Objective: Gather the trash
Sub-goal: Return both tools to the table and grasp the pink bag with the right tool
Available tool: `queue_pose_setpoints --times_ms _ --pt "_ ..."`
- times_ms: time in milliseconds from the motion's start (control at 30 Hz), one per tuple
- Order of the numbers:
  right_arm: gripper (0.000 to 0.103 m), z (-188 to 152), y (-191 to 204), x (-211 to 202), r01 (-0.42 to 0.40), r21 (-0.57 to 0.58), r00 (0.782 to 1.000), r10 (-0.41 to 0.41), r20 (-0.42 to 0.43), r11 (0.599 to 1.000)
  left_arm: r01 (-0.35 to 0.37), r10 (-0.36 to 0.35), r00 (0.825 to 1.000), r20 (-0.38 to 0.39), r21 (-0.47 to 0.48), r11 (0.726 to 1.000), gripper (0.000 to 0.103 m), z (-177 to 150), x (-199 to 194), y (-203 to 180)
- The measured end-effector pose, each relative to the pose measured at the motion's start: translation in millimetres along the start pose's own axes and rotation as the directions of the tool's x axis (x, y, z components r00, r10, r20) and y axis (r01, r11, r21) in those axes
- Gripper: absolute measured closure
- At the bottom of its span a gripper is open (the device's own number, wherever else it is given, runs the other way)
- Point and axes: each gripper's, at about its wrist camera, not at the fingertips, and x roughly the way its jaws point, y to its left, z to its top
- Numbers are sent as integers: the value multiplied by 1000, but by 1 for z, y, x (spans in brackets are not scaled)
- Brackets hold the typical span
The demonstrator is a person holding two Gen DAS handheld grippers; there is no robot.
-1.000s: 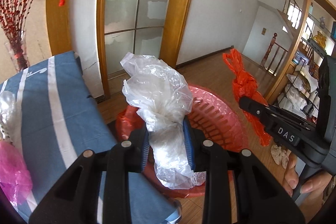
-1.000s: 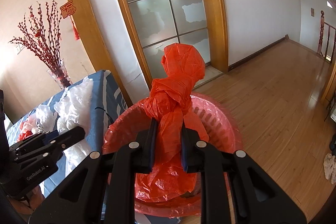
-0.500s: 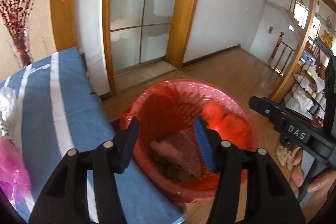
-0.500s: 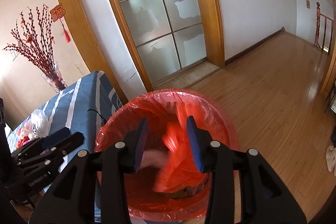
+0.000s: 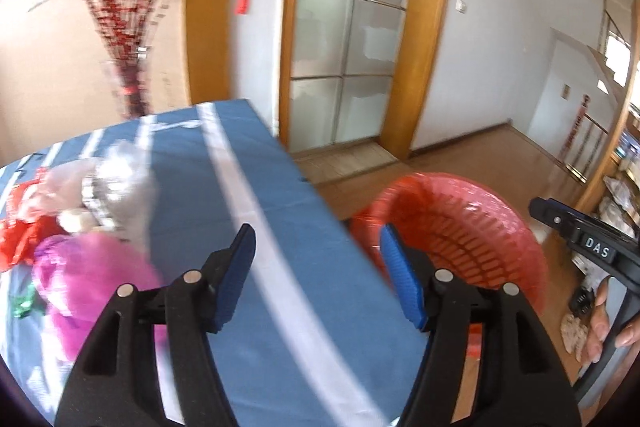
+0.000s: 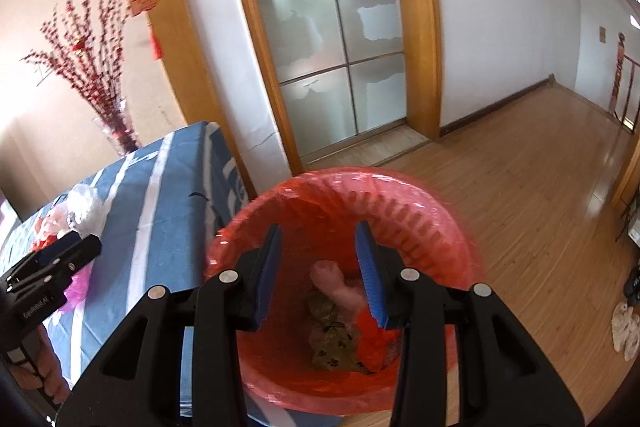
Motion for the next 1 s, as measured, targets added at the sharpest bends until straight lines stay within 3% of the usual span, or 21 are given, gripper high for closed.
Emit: queue_pose_setpoints --times_ms 300,467,700,867,1000 --pt "64 -4 88 16 -125 -132 992 121 -42 983 -166 171 984 47 -96 981 38 -12 -40 91" --pt "64 -10 148 21 -216 -197 976 206 -69 956 -259 272 961 58 -168 951 39 -20 -65 145" --pt "64 -27 231 30 -332 -278 943 307 -129 901 -394 420 906 45 -266 880 39 -39 -98 219" --pt "64 -43 280 37 -392 -324 919 351 -179 861 -442 469 883 23 -300 846 39 -50 -110 253" --pt "64 -56 311 47 -435 -334 898 375 -230 836 -454 482 876 13 -313 834 39 -59 -115 268"
